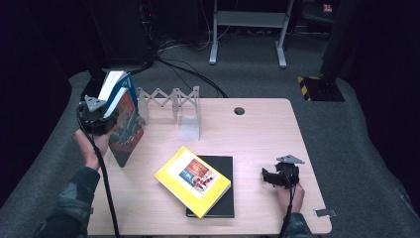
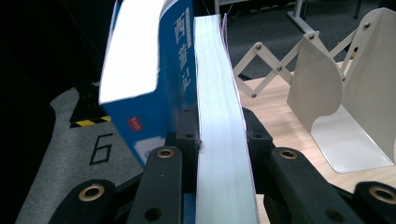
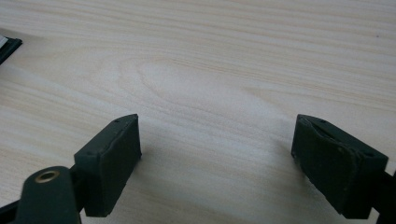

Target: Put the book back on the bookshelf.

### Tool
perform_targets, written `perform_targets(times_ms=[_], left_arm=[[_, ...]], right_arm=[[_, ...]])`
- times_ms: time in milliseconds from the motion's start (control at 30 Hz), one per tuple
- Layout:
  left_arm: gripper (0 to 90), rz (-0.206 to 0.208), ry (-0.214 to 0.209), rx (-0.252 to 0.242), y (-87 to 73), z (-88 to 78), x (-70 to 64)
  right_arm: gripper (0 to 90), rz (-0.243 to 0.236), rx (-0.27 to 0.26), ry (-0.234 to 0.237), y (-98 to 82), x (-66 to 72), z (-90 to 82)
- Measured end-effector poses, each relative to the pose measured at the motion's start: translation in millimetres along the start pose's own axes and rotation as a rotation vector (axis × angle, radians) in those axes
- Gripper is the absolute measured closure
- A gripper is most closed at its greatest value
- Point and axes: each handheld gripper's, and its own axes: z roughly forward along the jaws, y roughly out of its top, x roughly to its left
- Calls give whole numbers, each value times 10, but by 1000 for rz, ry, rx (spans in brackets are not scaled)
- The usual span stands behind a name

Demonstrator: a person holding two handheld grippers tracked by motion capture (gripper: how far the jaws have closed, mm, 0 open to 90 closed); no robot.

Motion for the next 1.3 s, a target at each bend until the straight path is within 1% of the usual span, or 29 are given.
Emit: perform_targets(times_ms=[67,167,233,367,467,500,533,567,600,667,700,733,833,867,900,967,1033,1067,1100,1133,1167,1200,1233,1300], left_arm=[[743,-4,6,-18,51,4,-14],[743,-8,8,-33,136,18,-28],[743,-16,17,-43,182,46,-37],[742,-17,45,-38,239,122,-41],[742,-13,67,-28,257,172,-19],[742,-19,72,-33,258,197,-15],[742,-23,75,-29,262,213,-5],[742,-29,85,-40,261,237,-3],[742,-28,86,-28,267,246,4],[741,-50,84,-36,271,301,20],[742,-55,84,-31,274,321,25],[741,-69,85,-40,271,348,27],[742,-93,77,-47,273,414,24],[742,-94,73,-36,280,429,20],[741,-103,72,-51,281,463,12],[741,-109,68,-42,295,498,3],[741,-111,67,-53,306,554,-17],[741,-107,65,-49,316,576,-22],[741,-114,66,-56,322,596,-31],[741,-113,69,-60,331,614,-31],[742,-116,68,-53,344,623,-36],[741,-121,71,-68,347,646,-38],[741,-123,71,-62,361,662,-42],[741,-129,75,-74,381,699,-51]], right_arm=[[148,0,0,0,0,0,0],[149,0,0,0,0,0,0],[149,1,-1,1,0,-1,0],[149,1,-1,0,-1,-1,-1],[149,3,1,-1,-1,2,-2],[149,0,0,0,-1,0,0],[149,0,0,-1,-1,0,0],[149,0,0,-1,0,-1,0],[149,1,0,-1,0,0,0],[149,1,0,-1,0,0,0],[149,0,0,-1,0,0,0],[149,0,0,-2,0,0,0],[149,5,2,-3,-1,5,-2],[149,2,1,-3,0,3,-1],[149,0,0,-2,0,1,0],[149,2,1,-3,0,3,-1],[149,0,0,-2,0,0,1],[149,0,0,-2,0,1,0],[149,0,0,-2,0,0,0],[149,0,0,-2,0,1,0],[149,0,0,-2,0,1,0],[151,0,0,-2,0,0,1],[153,1,-1,-3,0,0,0],[153,2,-1,-4,-1,0,0]])
